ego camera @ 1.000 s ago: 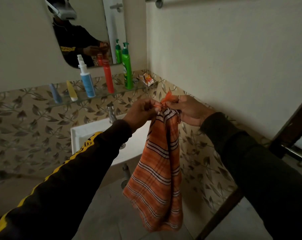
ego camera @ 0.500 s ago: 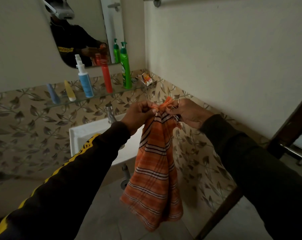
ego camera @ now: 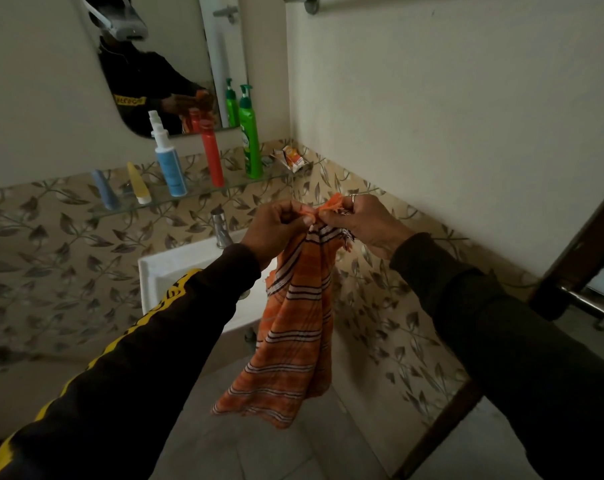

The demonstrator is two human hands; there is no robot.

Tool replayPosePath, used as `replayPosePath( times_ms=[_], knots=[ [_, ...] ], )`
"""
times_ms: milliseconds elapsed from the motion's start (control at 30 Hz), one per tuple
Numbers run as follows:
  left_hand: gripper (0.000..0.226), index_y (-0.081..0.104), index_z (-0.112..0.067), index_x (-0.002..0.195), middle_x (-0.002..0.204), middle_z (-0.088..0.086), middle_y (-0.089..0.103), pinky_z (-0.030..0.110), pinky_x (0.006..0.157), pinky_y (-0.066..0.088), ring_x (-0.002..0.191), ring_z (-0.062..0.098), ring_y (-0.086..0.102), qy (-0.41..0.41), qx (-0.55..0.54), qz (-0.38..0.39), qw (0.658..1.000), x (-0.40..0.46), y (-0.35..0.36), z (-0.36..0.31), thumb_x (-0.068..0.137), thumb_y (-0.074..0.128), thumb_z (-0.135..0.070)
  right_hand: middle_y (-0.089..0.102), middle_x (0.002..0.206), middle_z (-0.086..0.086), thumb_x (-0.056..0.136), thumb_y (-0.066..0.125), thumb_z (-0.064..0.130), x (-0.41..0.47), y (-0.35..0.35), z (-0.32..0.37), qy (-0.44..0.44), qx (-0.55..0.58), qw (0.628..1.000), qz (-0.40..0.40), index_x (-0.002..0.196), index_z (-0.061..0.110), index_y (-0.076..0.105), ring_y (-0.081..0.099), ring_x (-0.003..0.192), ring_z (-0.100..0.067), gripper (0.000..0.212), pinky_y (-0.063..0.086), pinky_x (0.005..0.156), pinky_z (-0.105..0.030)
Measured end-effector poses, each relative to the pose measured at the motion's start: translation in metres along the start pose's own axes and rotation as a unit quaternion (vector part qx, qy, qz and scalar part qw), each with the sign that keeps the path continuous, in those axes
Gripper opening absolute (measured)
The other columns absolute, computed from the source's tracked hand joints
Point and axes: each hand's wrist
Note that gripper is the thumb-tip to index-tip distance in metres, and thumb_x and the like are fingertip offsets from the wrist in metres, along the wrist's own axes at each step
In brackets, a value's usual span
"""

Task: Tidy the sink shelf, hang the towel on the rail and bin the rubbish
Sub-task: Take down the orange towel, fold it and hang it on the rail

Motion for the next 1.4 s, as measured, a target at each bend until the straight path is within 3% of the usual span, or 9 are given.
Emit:
replayPosePath(
  times_ms=[133,300,400,500,633,833,1000,1167,1400],
  knots=[
    [0.024,0.059,-0.014,0.099,0.068,0.002,0.073,0.026,0.055,0.054,0.063,0.014,0.069,-0.024,-0.066,-0.04,0.997,-0.001,-0.003,-0.001,0.085,0.068,0.003,0.075,0.106,-0.015,0.105,0.051,0.034,-0.002,0.008,0.002,0.027,0.069,0.997,0.009,0.11,-0.004,0.069,0.07,0.099,-0.024,0.042,0.058,0.084,-0.031],
    [0.022,0.058,-0.014,0.089,0.07,0.004,0.07,0.023,0.051,0.052,0.059,0.011,0.066,-0.018,-0.067,-0.057,0.996,0.0,-0.003,0.0,0.085,0.066,0.007,0.07,0.125,-0.015,0.085,0.044,0.072,-0.004,0.003,0.006,0.047,0.093,0.99,0.092,0.132,-0.002,0.058,0.067,0.117,-0.023,0.089,0.054,0.101,-0.039],
    [0.021,0.061,-0.013,0.088,0.072,0.004,0.071,0.025,0.056,0.053,0.064,0.014,0.067,0.001,-0.045,-0.057,0.997,0.0,-0.003,0.001,0.085,0.066,0.007,0.077,0.108,-0.01,0.078,0.079,0.044,-0.005,0.002,0.006,0.016,0.05,0.997,0.057,0.113,0.001,0.071,0.072,0.105,-0.021,0.056,0.058,0.092,-0.036],
    [0.019,0.067,-0.006,0.101,0.083,0.014,0.07,0.029,0.067,0.056,0.072,0.019,0.066,0.02,-0.01,-0.046,0.999,0.0,0.001,0.001,0.086,0.064,0.007,0.077,0.104,-0.011,0.089,0.074,0.012,-0.003,0.003,0.002,0.012,0.063,0.998,0.006,0.106,0.002,0.073,0.071,0.106,-0.025,0.019,0.056,0.095,-0.036],
    [0.019,0.069,-0.002,0.101,0.09,0.012,0.072,0.024,0.072,0.056,0.074,0.01,0.069,0.059,0.028,-0.057,0.996,-0.002,0.005,-0.001,0.086,0.063,0.008,0.076,0.105,-0.015,0.097,0.064,0.011,-0.003,0.005,0.001,0.03,0.103,0.994,0.006,0.104,0.002,0.071,0.071,0.104,-0.025,0.014,0.055,0.093,-0.037],
    [0.013,0.069,-0.006,0.085,0.093,0.022,0.071,0.045,0.084,0.055,0.082,0.024,0.066,0.076,0.032,-0.112,0.99,-0.001,0.006,-0.002,0.087,0.064,0.006,0.078,0.094,-0.008,0.099,0.061,0.016,-0.001,0.001,0.002,0.042,0.11,0.993,-0.028,0.109,0.002,0.069,0.075,0.087,-0.022,0.019,0.058,0.075,-0.034],
    [0.028,0.067,-0.026,0.078,0.074,-0.012,0.07,0.023,0.07,0.054,0.07,0.007,0.065,0.139,0.1,-0.076,0.982,0.002,0.008,-0.013,0.087,0.065,0.0,0.078,0.096,-0.008,0.097,0.064,0.02,0.003,0.004,0.002,0.031,0.075,0.996,-0.047,0.111,0.004,0.072,0.075,0.085,-0.019,0.022,0.058,0.071,-0.032],
    [0.013,0.072,-0.022,0.084,0.086,-0.003,0.073,0.012,0.069,0.049,0.075,0.005,0.066,0.129,0.207,-0.083,0.966,0.009,0.014,-0.02,0.086,0.069,-0.009,0.075,0.09,-0.011,0.094,0.068,0.014,0.001,0.011,0.003,0.02,0.044,0.998,-0.051,0.099,0.01,0.074,0.071,0.082,-0.021,0.009,0.057,0.08,-0.038],
    [0.007,0.077,-0.013,0.087,0.073,-0.01,0.066,0.002,0.056,0.039,0.055,-0.015,0.054,0.092,0.223,-0.125,0.962,0.012,0.015,-0.016,0.082,0.074,-0.009,0.075,0.103,-0.018,0.098,0.062,0.011,-0.004,0.008,0.002,0.016,0.045,0.998,-0.029,0.106,0.003,0.073,0.072,0.085,-0.02,0.016,0.059,0.078,-0.032]
  ],
)
Point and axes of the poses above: each hand's wrist, its own x-axis towards the middle knuckle, its own y-axis out of the palm, z = x × y
